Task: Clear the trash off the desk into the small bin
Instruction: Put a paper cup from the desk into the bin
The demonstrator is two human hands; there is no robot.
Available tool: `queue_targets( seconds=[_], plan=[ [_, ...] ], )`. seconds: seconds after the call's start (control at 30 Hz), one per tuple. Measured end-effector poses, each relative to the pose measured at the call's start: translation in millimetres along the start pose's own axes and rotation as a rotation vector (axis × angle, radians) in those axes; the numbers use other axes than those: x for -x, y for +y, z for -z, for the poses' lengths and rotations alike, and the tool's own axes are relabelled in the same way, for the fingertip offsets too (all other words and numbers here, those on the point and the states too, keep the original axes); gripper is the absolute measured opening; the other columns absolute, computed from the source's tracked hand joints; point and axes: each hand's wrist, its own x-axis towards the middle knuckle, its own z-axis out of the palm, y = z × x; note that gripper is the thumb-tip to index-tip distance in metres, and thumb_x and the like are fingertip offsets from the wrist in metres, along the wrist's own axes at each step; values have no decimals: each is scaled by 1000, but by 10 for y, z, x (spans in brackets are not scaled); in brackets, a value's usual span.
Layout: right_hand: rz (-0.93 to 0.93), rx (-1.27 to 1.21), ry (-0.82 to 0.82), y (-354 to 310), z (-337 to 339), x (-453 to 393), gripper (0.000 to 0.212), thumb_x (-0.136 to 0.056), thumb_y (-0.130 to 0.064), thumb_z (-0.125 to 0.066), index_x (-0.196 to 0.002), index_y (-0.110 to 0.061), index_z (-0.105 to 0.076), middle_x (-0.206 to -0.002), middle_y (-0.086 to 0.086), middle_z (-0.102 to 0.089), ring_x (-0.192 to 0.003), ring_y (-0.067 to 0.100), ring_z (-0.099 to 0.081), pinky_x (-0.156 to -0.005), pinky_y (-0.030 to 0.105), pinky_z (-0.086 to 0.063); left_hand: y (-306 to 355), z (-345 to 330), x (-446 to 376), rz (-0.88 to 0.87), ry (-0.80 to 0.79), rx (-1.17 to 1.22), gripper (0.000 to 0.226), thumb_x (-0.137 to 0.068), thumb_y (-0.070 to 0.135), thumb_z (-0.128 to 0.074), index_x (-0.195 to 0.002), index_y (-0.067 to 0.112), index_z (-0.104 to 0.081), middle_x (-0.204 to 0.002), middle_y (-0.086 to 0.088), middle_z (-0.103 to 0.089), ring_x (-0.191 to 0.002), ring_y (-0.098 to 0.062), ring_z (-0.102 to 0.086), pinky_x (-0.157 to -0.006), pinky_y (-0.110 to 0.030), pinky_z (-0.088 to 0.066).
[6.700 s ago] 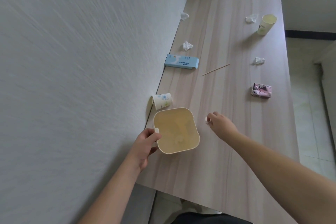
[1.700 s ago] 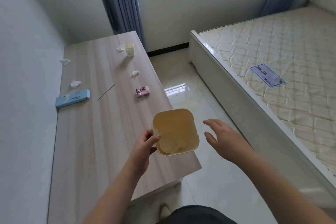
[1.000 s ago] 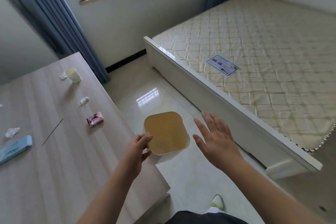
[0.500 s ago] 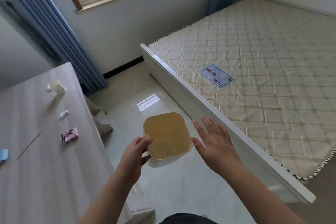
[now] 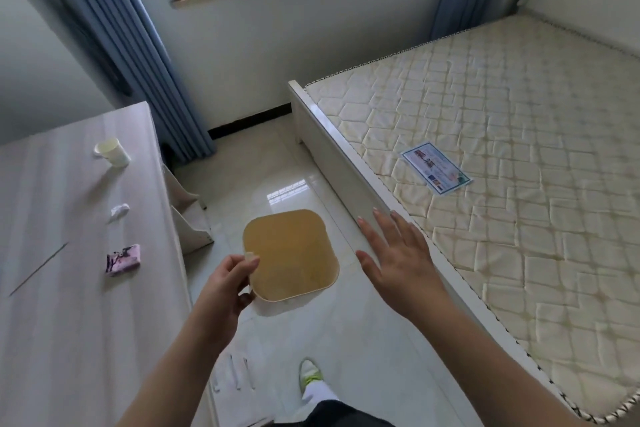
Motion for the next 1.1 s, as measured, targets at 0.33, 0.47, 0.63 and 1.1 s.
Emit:
queue_targets(
  seconds=[0.33, 0.47, 0.63, 1.1],
  plan=[
    [114, 56, -10, -328, 29, -1125, 68, -86, -64, 10, -149, -40, 3, -162, -5, -1, -149, 18, 4, -120, 42, -2, 496, 270, -846, 5, 60, 54, 44, -71, 34, -68, -105, 7, -60, -93, -10, -62, -86, -24, -56, -77, -40, -42],
    [107, 28, 25, -317, 50, -1518, 70, -85, -64, 12, -150, -40, -2, -162, -5, -6, -148, 18, 0, -120, 41, -5, 694, 260, -1135, -1, 71, 19, 42, -71, 34, -69, -103, 8, -60, -91, -8, -61, -81, -20, -58, -70, -33, -44],
    [141, 3, -7, -216, 47, -2020, 67, -86, -64, 10, -149, -42, 3, -162, -6, -3, -148, 17, 3, -119, 39, -1, 839, 170, -1466, -9, 129, 23, 47, -71, 34, -69, -107, 5, -59, -92, -8, -63, -81, -19, -59, -68, -32, -46],
    [570, -33, -94, -353, 169, -3695, 69, -87, -63, 8, -150, -38, -4, -162, -3, -7, -149, 22, 0, -120, 41, -4, 1203, 74, -1932, -128, 552, 231, 29, -71, 21, -68, -96, 11, -58, -83, -4, -69, -77, -19, -58, -68, -33, -43]
  ],
)
